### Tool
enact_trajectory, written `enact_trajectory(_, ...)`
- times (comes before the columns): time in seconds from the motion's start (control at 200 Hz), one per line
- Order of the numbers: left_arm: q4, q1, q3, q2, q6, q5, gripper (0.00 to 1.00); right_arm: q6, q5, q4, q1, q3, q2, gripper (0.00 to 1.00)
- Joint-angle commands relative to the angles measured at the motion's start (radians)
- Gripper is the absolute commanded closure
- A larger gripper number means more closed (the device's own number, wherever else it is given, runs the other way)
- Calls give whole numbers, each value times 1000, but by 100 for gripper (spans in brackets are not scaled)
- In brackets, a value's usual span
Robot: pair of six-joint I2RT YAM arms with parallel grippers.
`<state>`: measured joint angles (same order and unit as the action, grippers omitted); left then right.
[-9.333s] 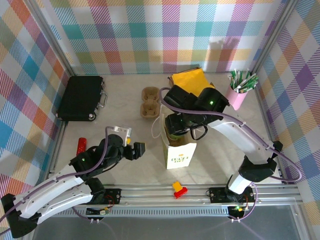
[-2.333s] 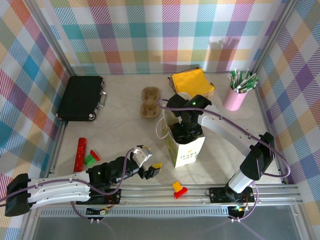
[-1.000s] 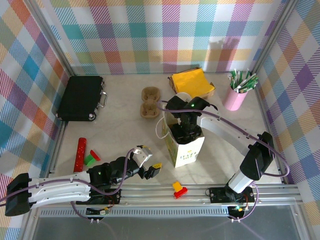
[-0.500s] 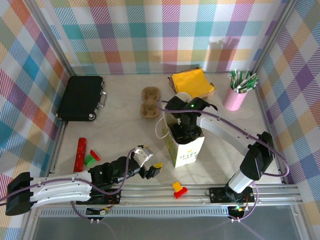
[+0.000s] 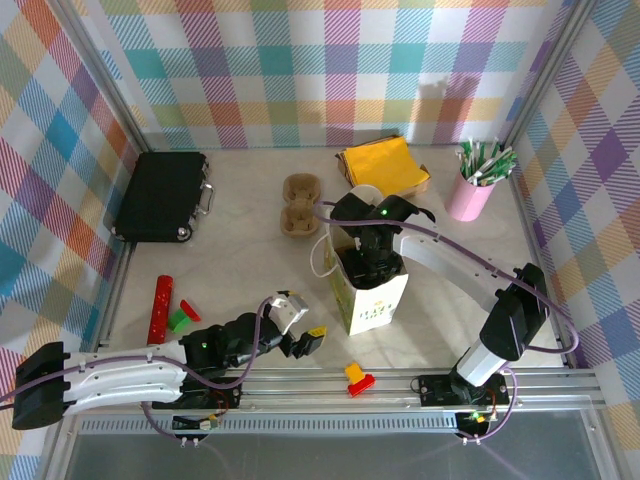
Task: Pack the takeout coffee
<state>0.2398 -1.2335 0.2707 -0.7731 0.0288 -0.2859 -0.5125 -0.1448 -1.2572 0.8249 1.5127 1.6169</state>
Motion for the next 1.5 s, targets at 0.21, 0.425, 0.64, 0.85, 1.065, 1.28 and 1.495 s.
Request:
enact_trajectory(0.21,87,11,-8,-49,-5,17,12,-18,8,-94,11,65,-9,48)
enact_trajectory(0.425,124,11,-3,-103,-8,20,12,-21,32,-135,14,80,1,48)
enact_trajectory(0.64,145,11,2,-133,-10,22,12,-23,42,-156,14,93,20,48)
enact_trajectory(0.85,148,11,0,-135,-8,21,12,-22,34,-158,14,96,35,48)
enact_trajectory(1.065,150,11,-5,-131,-9,18,12,-22,34,-152,14,95,44,48)
enact_trajectory(1.28,154,11,-5,-134,-10,16,12,-23,34,-143,14,91,44,48)
enact_trajectory(1.495,163,12,-5,-141,-12,11,12,-22,36,-138,14,85,41,48)
